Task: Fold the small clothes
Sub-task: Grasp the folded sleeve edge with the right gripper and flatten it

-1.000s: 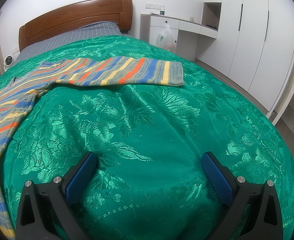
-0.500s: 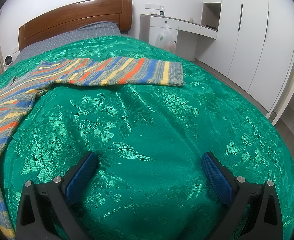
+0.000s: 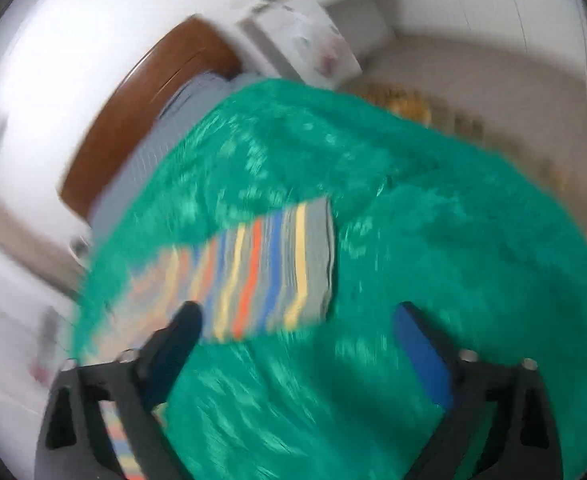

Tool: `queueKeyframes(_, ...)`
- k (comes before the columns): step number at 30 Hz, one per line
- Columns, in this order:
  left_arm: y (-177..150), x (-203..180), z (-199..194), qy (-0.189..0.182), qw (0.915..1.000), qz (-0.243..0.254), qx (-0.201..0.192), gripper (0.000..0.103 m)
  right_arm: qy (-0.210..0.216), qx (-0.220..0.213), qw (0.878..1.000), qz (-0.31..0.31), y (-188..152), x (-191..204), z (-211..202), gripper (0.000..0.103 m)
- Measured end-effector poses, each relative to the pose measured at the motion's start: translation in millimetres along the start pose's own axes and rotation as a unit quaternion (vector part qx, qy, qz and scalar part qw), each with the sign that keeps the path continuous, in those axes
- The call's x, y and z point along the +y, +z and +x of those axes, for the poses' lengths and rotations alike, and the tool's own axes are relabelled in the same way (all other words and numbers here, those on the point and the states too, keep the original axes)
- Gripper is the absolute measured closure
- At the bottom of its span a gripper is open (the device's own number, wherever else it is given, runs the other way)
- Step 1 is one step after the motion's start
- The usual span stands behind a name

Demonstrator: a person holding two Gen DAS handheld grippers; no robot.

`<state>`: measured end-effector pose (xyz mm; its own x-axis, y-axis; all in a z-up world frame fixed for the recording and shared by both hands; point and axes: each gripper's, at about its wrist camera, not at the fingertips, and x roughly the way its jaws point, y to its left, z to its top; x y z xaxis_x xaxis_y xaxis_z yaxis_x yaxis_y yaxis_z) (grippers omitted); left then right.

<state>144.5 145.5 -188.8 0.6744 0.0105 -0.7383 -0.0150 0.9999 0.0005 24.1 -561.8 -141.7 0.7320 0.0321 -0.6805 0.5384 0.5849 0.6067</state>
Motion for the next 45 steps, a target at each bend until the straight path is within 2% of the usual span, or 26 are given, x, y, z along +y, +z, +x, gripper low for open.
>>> queueKeyframes(2, 0, -1, 1, 0.004, 1.0000, 0.002, 0.001, 0.000, 0.033, 0.041, 0.997, 0.053, 23, -16, 20, 0.032)
queueKeyframes(3, -1, -2, 1, 0.006, 1.0000, 0.003, 0.002, 0.000, 0.033, 0.061, 0.995, 0.066, 33, -21, 32, 0.035)
queueKeyframes(6, -1, -3, 2, 0.009, 0.9999, 0.006, 0.003, 0.000, 0.012, 0.074, 0.996, 0.056, 44, -17, 53, 0.043)
queueKeyframes(11, -2, -6, 3, 0.016, 0.9998, 0.013, 0.004, 0.000, 0.005, 0.089, 0.995, 0.040, 52, -13, 82, 0.059)
queueKeyframes(13, -2, -6, 4, 0.016, 0.9998, 0.013, 0.004, 0.000, -0.011, 0.098, 0.994, 0.036, 41, -14, 85, 0.083)
queueKeyframes(14, -2, -6, 4, 0.016, 0.9998, 0.013, 0.004, 0.000, -0.024, 0.100, 0.994, 0.030, 41, -14, 87, 0.100)
queueKeyframes(17, -2, -6, 4, 0.015, 0.9998, 0.013, 0.004, 0.000, -0.058, 0.055, 0.997, -0.013, 44, 5, 71, 0.100)
queueKeyframes(19, -3, -6, 5, 0.014, 0.9998, 0.014, 0.002, 0.000, -0.069, 0.025, 0.996, -0.059, 46, 37, 55, 0.100)
queueKeyframes(21, -2, -6, 6, 0.013, 0.9998, 0.014, 0.003, 0.000, -0.065, 0.003, 0.992, -0.108, 47, 79, 41, 0.100)
queueKeyframes(23, -2, -6, 7, 0.010, 0.9999, 0.013, 0.002, 0.000, -0.041, -0.007, 0.988, -0.148, 46, 128, 32, 0.100)
queueKeyframes(27, -2, -3, 8, 0.001, 0.9999, 0.009, 0.004, 0.000, 0.014, 0.012, 0.975, -0.221, 23, 234, 37, 0.100)
queueKeyframes(30, -2, -2, 8, -0.003, 1.0000, 0.008, 0.004, 0.000, 0.040, 0.042, 0.961, -0.271, -15, 308, 63, 0.100)
queueKeyframes(33, -3, -1, 8, -0.006, 1.0000, 0.006, 0.004, 0.000, 0.046, 0.070, 0.947, -0.309, -60, 363, 99, 0.100)
queueKeyframes(35, -4, -1, 8, -0.007, 0.9999, 0.006, 0.005, 0.000, 0.053, 0.093, 0.943, -0.316, -84, 382, 124, 0.100)
queueKeyframes(36, -4, -1, 8, -0.008, 0.9999, 0.006, 0.005, 0.000, 0.075, 0.123, 0.942, -0.304, -97, 390, 141, 0.096)
queueKeyframes(37, -4, 0, 8, -0.008, 0.9999, 0.005, 0.005, 0.000, 0.116, 0.166, 0.941, -0.270, -112, 388, 153, 0.093)
queueKeyframes(38, -4, 0, 8, -0.009, 0.9999, 0.005, 0.004, 0.000, 0.156, 0.212, 0.939, -0.222, -119, 385, 171, 0.081)
queueKeyframes(39, -5, 0, 8, -0.009, 0.9999, 0.005, 0.004, 0.000, 0.198, 0.255, 0.933, -0.158, -126, 376, 186, 0.063)
queueKeyframes(40, -5, 0, 7, -0.010, 0.9999, 0.004, 0.004, 0.000, 0.232, 0.279, 0.926, -0.104, -131, 365, 195, 0.055)
queueKeyframes(41, -5, 0, 7, -0.010, 0.9999, 0.004, 0.004, 0.000, 0.246, 0.284, 0.923, -0.083, -134, 358, 197, 0.051)
queueKeyframes(43, -5, 0, 8, -0.010, 0.9999, 0.004, 0.004, 0.000, 0.254, 0.277, 0.922, -0.087, -132, 343, 193, 0.051)
queueKeyframes(45, -5, -1, 8, -0.009, 0.9999, 0.005, 0.004, 0.000, 0.222, 0.251, 0.934, -0.127, -121, 323, 178, 0.047)
